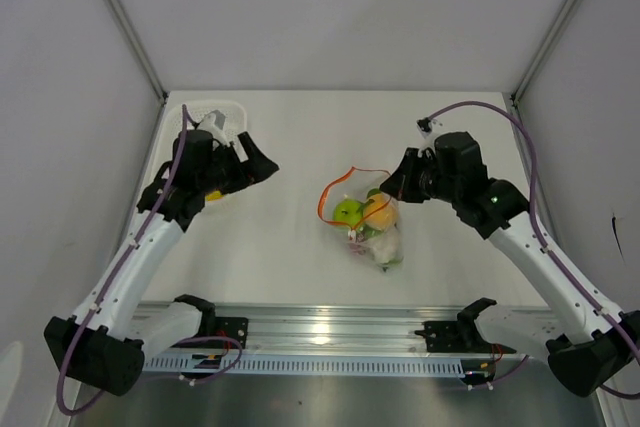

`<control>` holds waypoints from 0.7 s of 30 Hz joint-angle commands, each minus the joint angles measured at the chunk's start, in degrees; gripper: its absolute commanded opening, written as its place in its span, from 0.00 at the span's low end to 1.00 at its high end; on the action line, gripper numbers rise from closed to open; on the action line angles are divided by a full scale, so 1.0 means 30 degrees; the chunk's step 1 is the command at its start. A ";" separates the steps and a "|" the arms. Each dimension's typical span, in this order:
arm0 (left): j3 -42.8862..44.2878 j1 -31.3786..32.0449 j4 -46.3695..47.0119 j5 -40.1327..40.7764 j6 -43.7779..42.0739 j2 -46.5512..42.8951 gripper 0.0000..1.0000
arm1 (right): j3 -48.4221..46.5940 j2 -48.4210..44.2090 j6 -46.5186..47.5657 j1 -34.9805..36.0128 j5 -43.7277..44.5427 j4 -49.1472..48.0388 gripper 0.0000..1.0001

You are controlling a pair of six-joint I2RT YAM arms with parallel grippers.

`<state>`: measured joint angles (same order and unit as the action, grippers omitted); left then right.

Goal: Place the food in the zip-top bag and seal the zipper
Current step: Pick up the fake fruit from the bin.

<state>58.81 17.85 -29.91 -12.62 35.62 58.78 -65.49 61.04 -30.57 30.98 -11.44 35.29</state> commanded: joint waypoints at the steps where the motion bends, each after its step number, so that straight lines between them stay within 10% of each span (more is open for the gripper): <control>1: 0.0056 -0.1927 -0.2127 0.3736 -0.0507 0.1025 0.89 | -0.1195 0.0367 0.0812 -0.0103 -0.0169 -0.0659 0.00; 21: 0.6349 -0.6769 -0.6609 0.7400 0.2980 1.0402 0.88 | -0.0523 0.0895 0.1927 -0.0865 -0.1430 -0.1245 0.00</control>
<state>73.21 -2.15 -45.87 6.87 42.35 88.03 -66.48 64.12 -25.98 28.73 -14.41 34.83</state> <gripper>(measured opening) 0.885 0.003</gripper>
